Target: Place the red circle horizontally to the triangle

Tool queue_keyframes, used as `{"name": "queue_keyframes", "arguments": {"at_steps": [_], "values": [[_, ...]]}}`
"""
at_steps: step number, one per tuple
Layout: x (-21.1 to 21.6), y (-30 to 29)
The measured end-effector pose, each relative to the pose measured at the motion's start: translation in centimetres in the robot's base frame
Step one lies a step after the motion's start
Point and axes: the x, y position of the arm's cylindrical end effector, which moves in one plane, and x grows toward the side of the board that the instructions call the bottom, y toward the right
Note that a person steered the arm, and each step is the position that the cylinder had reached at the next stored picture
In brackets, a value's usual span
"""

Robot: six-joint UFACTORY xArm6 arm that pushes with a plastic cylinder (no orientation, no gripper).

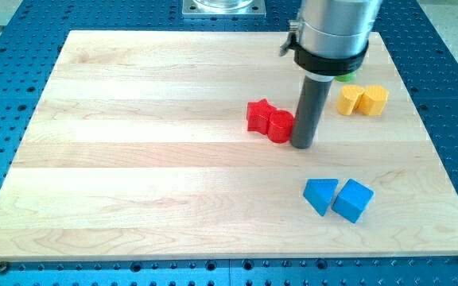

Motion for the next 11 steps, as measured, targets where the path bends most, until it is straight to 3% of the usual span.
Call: {"name": "queue_keyframes", "arguments": {"at_steps": [3,4,5,6,7,8,11], "values": [[-6.1,-7.4],[-6.6,-7.1],[-11.3,-7.3],[-11.7,-11.5],[-7.6,-15.4],[-2.6,-13.0],[-11.5,-14.0]]}}
